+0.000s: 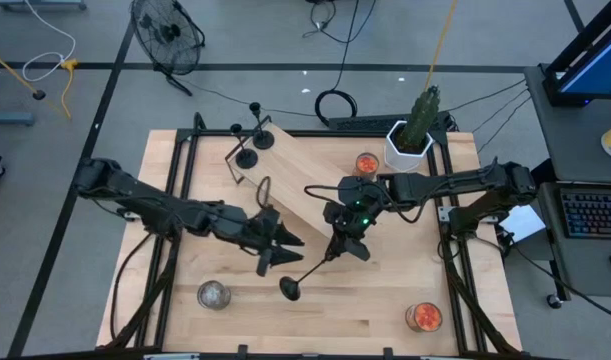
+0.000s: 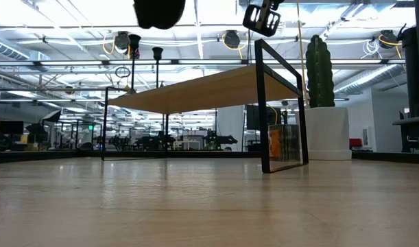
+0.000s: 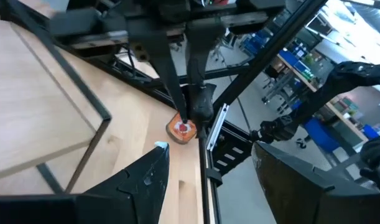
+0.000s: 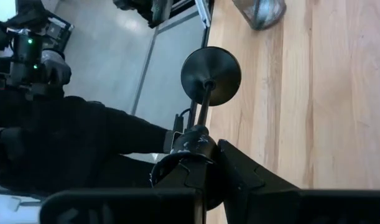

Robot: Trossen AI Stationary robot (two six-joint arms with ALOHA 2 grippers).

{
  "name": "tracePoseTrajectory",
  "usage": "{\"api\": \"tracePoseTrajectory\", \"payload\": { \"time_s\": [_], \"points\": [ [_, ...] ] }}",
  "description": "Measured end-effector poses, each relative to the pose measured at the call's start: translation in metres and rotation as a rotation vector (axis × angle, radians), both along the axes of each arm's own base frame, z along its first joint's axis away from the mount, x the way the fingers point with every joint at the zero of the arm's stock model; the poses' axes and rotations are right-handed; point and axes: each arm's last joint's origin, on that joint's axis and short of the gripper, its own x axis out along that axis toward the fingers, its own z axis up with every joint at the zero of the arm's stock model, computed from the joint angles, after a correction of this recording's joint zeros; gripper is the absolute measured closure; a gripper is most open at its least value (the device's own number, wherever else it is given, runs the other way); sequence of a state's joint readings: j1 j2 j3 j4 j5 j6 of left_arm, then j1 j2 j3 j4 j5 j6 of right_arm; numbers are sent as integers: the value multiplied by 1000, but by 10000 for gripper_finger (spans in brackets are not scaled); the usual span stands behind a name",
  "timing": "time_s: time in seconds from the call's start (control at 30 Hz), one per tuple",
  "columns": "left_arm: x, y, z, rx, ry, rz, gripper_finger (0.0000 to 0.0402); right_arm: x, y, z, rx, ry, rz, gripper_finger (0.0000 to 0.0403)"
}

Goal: Pick & Place candle stick holders
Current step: Put the candle holder on the shelf

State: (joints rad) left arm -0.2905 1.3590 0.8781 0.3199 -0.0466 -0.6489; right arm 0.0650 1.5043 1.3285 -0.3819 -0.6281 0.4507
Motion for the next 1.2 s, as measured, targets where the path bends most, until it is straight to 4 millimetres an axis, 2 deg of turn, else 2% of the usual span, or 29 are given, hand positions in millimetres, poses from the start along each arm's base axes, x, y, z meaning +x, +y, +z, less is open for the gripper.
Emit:
{"api": "tracePoseTrajectory", "payload": {
  "time_s": [0.27, 0.53, 0.67, 0.83, 1.2],
  "points": [
    [32, -10, -3, -13, 58, -24, 165, 0, 0, 0, -29, -32, 26, 390],
    [51, -17, -8, -71, 91, -20, 165, 0, 1, 1, -37, -59, 47, 390],
    [61, -19, -10, -76, 99, -22, 165, 7, 3, -4, -19, -70, 74, 390],
    [68, -19, -13, -113, 126, -11, 165, 14, 10, -12, -10, -67, 107, 390],
    [66, -21, -16, -172, 180, -29, 165, 29, 22, -30, 31, -56, 161, 390]
  ]
}}
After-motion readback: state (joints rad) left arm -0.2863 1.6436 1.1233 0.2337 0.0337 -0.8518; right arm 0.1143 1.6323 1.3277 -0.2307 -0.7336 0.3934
